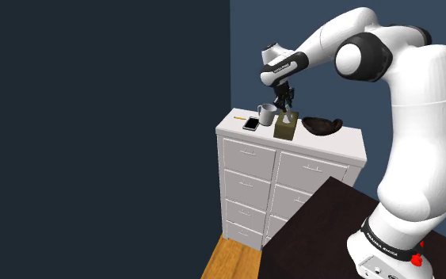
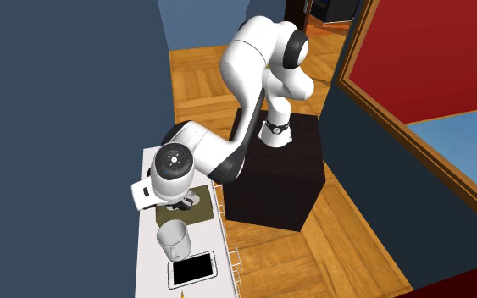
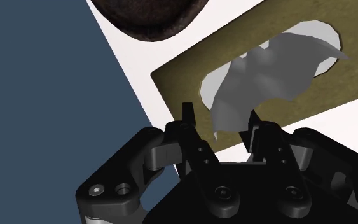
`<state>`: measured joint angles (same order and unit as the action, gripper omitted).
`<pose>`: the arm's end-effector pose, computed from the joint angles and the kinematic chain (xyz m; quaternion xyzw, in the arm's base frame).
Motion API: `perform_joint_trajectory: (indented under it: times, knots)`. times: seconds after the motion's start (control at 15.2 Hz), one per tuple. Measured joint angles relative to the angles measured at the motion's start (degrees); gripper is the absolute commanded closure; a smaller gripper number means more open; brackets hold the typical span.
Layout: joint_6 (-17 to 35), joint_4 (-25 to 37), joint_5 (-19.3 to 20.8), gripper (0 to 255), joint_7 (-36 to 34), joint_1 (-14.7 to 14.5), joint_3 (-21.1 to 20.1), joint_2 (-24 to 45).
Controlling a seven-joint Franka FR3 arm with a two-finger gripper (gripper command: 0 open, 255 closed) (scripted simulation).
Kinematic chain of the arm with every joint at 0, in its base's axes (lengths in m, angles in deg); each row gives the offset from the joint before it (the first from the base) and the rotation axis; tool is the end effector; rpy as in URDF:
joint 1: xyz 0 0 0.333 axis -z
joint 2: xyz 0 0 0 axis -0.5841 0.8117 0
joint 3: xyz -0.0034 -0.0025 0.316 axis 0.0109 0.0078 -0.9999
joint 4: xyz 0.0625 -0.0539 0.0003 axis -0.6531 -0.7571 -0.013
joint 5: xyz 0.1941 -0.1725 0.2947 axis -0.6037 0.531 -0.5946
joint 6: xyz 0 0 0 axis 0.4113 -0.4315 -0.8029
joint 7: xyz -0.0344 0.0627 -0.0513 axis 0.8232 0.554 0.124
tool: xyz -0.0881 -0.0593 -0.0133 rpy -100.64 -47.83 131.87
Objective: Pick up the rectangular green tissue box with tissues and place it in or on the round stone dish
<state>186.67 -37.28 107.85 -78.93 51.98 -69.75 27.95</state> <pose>0.6160 -0.2767 0.3605 0.9771 -0.0645 -0.0930 0.1801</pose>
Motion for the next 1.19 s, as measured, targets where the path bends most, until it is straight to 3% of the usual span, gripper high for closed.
perform_joint_trajectory:
  times: [1.19]
  knots:
    - [-9.2,6.6,-0.9,255,3.5,-0.3,-0.2,-2.9]
